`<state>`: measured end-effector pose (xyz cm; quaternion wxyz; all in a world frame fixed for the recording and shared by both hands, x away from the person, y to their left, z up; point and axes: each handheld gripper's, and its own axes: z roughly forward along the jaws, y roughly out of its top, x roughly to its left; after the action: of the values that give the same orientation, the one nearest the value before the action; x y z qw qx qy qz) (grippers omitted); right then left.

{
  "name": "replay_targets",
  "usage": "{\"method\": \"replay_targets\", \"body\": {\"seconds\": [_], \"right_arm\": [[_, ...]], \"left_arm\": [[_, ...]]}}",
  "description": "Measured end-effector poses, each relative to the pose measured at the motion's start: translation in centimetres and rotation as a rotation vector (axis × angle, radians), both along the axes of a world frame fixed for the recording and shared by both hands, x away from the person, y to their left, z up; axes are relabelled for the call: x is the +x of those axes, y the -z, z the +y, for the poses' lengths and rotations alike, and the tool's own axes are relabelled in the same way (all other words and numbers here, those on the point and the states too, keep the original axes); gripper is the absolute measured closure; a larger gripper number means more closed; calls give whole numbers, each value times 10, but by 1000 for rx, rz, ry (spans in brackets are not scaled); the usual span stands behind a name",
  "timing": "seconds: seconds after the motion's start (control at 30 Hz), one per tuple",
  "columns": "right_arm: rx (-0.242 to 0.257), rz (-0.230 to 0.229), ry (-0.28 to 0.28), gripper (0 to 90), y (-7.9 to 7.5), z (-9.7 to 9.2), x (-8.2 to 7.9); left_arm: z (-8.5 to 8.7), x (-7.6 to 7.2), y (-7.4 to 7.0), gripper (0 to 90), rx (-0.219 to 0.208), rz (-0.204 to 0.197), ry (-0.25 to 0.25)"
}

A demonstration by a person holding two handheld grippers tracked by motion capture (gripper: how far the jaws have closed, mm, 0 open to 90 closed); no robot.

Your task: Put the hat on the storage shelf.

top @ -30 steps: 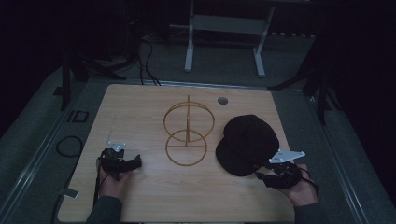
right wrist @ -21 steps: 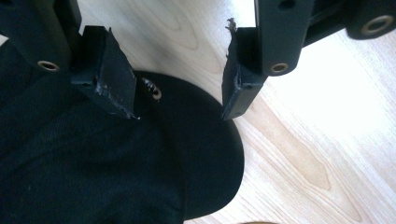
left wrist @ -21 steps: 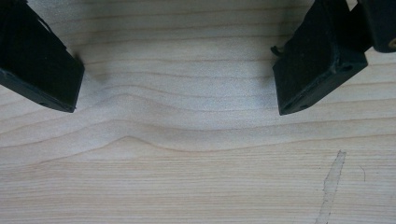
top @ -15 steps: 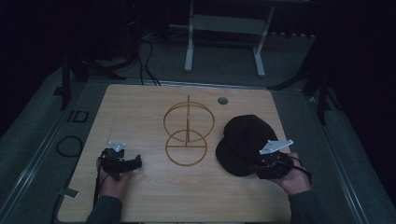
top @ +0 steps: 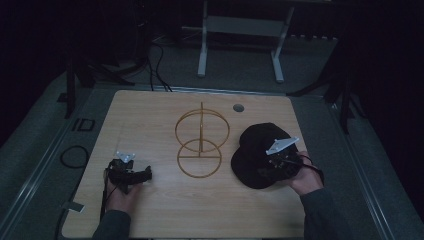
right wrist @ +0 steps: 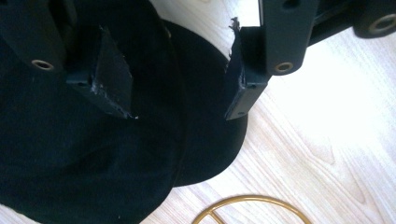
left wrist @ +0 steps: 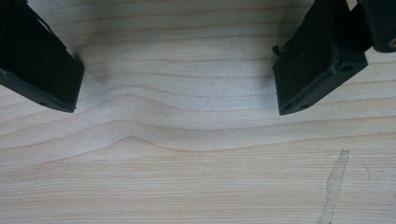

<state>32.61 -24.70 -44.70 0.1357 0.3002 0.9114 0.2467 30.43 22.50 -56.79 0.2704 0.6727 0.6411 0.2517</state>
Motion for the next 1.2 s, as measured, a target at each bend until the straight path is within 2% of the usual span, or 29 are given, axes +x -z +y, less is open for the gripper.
{"method": "replay_targets", "body": {"seconds": [0.53, 0.87, 1.2], "right_arm": [[-83, 38, -15, 402, 8, 19, 24], [-151, 52, -4, 350, 16, 32, 40], [-199, 119, 44, 332, 36, 37, 55]], "left_arm": [[0, 0, 0, 12, 2, 1, 6], [-1, 0, 0, 12, 1, 0, 7], [-1, 0, 0, 12, 4, 0, 9]]}}
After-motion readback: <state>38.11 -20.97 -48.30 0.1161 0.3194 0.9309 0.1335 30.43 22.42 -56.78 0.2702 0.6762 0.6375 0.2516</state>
